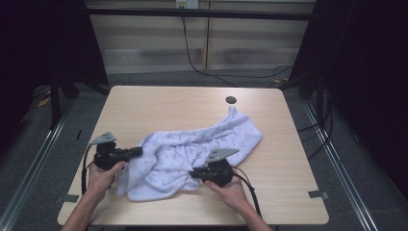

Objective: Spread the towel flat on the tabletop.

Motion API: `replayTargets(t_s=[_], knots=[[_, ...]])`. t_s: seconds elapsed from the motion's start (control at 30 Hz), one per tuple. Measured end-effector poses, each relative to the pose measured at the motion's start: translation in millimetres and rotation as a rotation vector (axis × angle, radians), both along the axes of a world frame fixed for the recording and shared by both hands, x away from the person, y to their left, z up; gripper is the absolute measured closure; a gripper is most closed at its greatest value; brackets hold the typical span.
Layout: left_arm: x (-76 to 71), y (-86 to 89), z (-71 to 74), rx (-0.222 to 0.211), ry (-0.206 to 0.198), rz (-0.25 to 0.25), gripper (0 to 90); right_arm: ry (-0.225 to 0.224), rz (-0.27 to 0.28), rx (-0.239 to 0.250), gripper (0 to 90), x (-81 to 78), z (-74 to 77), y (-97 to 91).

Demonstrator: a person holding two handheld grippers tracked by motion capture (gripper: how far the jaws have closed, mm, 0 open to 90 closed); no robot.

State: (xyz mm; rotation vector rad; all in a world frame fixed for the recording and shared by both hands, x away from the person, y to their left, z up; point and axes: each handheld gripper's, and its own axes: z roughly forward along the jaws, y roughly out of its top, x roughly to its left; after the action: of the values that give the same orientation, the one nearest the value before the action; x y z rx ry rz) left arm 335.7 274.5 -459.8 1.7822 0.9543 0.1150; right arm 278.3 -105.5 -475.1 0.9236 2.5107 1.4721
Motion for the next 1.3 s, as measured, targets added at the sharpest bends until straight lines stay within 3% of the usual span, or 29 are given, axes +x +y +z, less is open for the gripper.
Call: replayTargets(t_s=[0.07, 0.13, 0.23, 0.37, 0.43, 0.53, 0.63, 0.7, 0.77, 0.83, 0.9, 0.97, 1.07, 1.17, 1.2, 1.3], knots=[[-2.1, 12.1, 9.1, -0.034, -0.017, 0.025, 87.1, -0.029, -0.053, 0.001, 83.5, 3.0, 14.7, -22.5], [-2.8, 19.7, 12.7, -0.092, -0.012, 0.018, 87.2, -0.053, -0.100, 0.005, 83.5, 7.9, 28.0, -45.6], [-2.7, 15.5, 11.4, -0.113, 0.013, -0.020, 87.2, -0.072, -0.156, 0.017, 83.5, 19.2, 43.5, -76.7], [-1.1, -7.7, 8.8, -0.074, 0.026, -0.067, 87.2, -0.115, -0.224, -0.034, 83.0, 45.2, 54.2, -92.2], [2.8, -11.6, 4.3, -0.047, 0.028, -0.053, 87.1, -0.113, -0.274, -0.048, 81.0, 61.1, 49.3, -92.9], [11.3, -4.8, -10.5, 0.017, 0.063, 0.001, 86.7, -0.096, -0.300, -0.009, 72.0, 71.4, 40.3, -89.0], [16.6, 7.0, -29.2, 0.070, 0.121, 0.032, 84.3, -0.087, -0.269, -0.006, 60.5, 63.1, 36.2, -80.8], [16.9, 13.4, -34.9, 0.082, 0.144, 0.049, 80.1, -0.077, -0.233, -0.001, 59.2, 49.5, 34.0, -78.2], [13.6, 17.8, -32.0, 0.076, 0.138, 0.067, 71.5, -0.053, -0.194, -0.011, 58.2, 31.9, 28.0, -74.3], [6.1, 19.1, -23.0, 0.076, 0.100, 0.076, 63.7, -0.026, -0.140, -0.036, 56.4, 14.3, 19.3, -69.0], [-4.1, 17.2, -13.3, 0.063, 0.060, 0.036, 61.0, -0.004, -0.098, -0.040, 53.5, 1.0, 10.3, -64.2], [-16.1, 7.4, -9.2, 0.080, 0.031, -0.045, 61.5, 0.016, -0.061, -0.060, 51.1, -8.4, 2.0, -57.3], [-25.7, -10.8, -19.5, 0.121, 0.025, -0.139, 62.4, 0.041, -0.019, -0.106, 48.3, -14.1, -12.1, -45.5], [-27.1, -25.2, -28.8, 0.186, 0.038, -0.184, 59.2, 0.048, 0.011, -0.156, 46.3, -14.3, -25.5, -34.8], [-26.7, -29.2, -32.8, 0.199, 0.045, -0.196, 57.3, 0.024, 0.013, -0.168, 49.8, -14.3, -28.3, -32.1], [-27.4, -36.0, -40.0, 0.243, 0.058, -0.209, 52.1, -0.015, -0.026, -0.194, 74.9, -12.6, -28.7, -31.7]])
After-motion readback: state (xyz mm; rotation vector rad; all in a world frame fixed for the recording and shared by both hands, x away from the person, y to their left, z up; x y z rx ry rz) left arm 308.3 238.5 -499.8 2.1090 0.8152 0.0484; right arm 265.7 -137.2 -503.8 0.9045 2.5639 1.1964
